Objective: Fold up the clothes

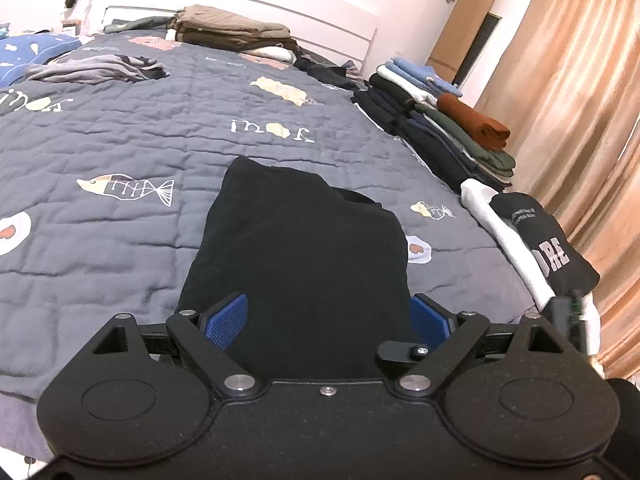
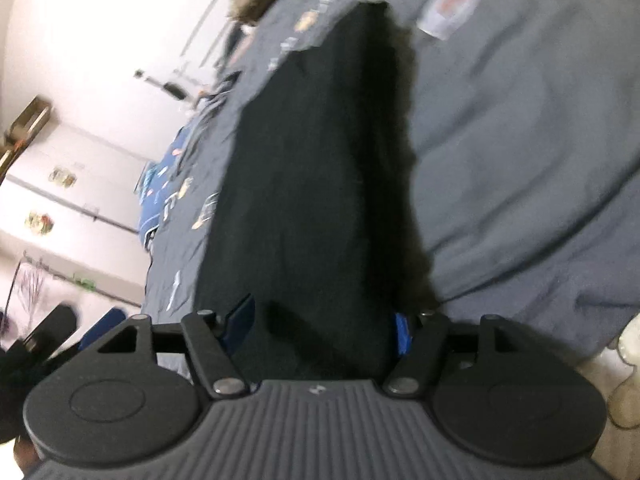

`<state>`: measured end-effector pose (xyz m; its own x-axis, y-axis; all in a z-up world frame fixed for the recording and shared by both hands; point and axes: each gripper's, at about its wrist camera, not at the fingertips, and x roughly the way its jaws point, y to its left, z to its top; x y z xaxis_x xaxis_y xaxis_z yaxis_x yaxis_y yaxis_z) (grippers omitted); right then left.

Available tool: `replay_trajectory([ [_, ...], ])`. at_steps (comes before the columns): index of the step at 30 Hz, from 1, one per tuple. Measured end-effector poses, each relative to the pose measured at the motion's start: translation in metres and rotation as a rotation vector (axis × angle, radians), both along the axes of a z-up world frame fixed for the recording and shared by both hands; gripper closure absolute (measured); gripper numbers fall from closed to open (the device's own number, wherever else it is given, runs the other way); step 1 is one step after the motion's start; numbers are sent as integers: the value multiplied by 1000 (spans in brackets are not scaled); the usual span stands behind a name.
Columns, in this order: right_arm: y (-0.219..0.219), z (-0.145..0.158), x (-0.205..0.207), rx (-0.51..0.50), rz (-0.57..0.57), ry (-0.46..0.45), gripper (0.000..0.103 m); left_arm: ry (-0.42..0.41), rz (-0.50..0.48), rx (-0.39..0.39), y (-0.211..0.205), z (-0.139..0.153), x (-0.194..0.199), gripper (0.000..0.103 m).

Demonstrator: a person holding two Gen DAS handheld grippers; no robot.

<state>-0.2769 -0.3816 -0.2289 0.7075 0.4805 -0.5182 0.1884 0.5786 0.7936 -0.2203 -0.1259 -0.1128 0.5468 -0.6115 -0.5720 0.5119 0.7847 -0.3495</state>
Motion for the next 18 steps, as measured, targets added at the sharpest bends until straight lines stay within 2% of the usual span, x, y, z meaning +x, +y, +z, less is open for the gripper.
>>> replay_trajectory([
  [6,-4,-13,8,56,-23,-5,35,4,6,2,1,-1,1,16],
  [10,-2,-3,3,131,12,-34,35,7,16,-1,2,-1,2,16],
  [12,-1,-2,6,122,27,-43,34,6,16,1,1,-1,2,16],
  [16,3,-19,14,98,34,-11,35,6,8,9,-2,-2,2,16],
  [18,3,-17,18,112,20,5,31,5,6,13,-3,-2,2,16],
])
